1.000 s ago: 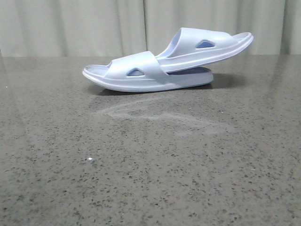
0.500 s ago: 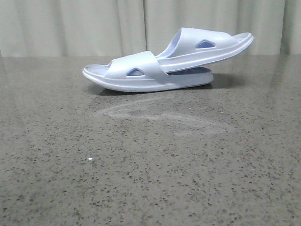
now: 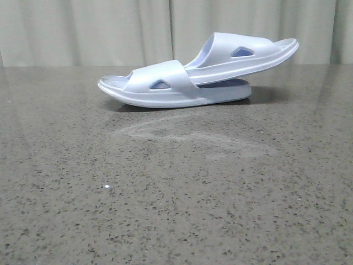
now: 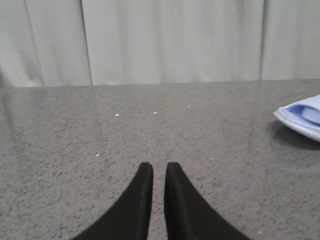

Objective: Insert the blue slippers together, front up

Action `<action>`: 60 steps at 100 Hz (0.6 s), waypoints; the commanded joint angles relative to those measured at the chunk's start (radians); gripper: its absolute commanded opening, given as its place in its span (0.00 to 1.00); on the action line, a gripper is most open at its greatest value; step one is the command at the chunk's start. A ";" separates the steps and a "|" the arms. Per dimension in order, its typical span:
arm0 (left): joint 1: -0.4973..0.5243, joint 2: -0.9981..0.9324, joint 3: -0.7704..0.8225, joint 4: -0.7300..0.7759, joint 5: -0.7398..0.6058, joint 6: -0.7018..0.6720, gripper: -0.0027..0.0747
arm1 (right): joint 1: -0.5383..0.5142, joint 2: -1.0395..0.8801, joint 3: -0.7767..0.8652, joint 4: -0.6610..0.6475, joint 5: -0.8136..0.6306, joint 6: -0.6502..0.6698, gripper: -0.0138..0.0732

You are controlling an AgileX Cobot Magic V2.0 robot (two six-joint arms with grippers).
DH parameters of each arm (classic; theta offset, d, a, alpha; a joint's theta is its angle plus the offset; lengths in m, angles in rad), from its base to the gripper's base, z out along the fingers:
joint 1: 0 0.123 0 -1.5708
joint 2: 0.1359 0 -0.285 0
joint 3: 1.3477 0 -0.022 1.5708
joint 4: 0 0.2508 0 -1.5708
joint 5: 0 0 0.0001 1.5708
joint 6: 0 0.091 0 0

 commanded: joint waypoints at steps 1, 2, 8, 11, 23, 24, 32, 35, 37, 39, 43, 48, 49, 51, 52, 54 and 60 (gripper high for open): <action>0.029 -0.026 0.026 0.057 -0.094 -0.034 0.05 | -0.001 0.008 -0.023 0.035 -0.051 -0.002 0.07; 0.034 -0.029 0.031 0.060 -0.094 -0.034 0.05 | -0.001 0.008 -0.023 0.035 -0.051 -0.002 0.07; 0.047 -0.050 0.081 0.073 -0.125 -0.039 0.05 | -0.001 0.008 -0.023 0.035 -0.051 -0.002 0.07; 0.052 -0.047 0.102 0.080 -0.156 -0.049 0.05 | -0.001 0.008 -0.023 0.035 -0.051 -0.002 0.07; 0.054 -0.047 0.100 0.125 -0.097 -0.080 0.05 | -0.001 0.008 -0.023 0.035 -0.051 -0.002 0.07; 0.054 -0.047 0.100 0.125 -0.094 -0.080 0.05 | -0.001 0.008 -0.023 0.035 -0.051 -0.002 0.07; 0.054 -0.047 0.100 0.136 -0.055 -0.076 0.05 | -0.001 0.008 -0.023 0.035 -0.050 -0.002 0.07; 0.054 -0.047 0.100 0.125 -0.041 -0.076 0.05 | -0.001 0.008 -0.023 0.035 -0.049 -0.002 0.07; 0.054 -0.047 0.100 0.098 -0.036 -0.078 0.05 | -0.001 0.008 -0.023 0.035 -0.049 -0.002 0.07; 0.054 -0.047 0.100 0.075 -0.034 -0.078 0.05 | -0.001 0.008 -0.023 0.035 -0.049 -0.002 0.07; 0.054 -0.047 0.100 0.046 -0.034 -0.078 0.05 | -0.001 0.008 -0.023 0.035 -0.049 -0.002 0.07; 0.054 -0.047 0.100 0.038 -0.034 -0.078 0.05 | -0.001 0.008 -0.023 0.035 -0.049 -0.002 0.07; 0.054 -0.047 0.100 0.038 -0.034 -0.078 0.05 | -0.001 0.008 -0.023 0.035 -0.049 -0.002 0.07; 0.054 -0.047 0.100 0.038 -0.034 -0.078 0.05 | -0.001 0.008 -0.023 0.035 -0.049 -0.002 0.07; 0.054 -0.047 0.100 0.038 -0.034 -0.078 0.05 | -0.001 0.008 -0.023 0.035 -0.049 -0.002 0.07; 0.054 -0.047 0.100 0.038 -0.034 -0.078 0.05 | -0.001 0.008 -0.023 0.035 -0.049 -0.002 0.07; 0.054 -0.047 0.100 0.038 -0.034 -0.078 0.05 | -0.001 0.008 -0.023 0.035 -0.049 -0.002 0.07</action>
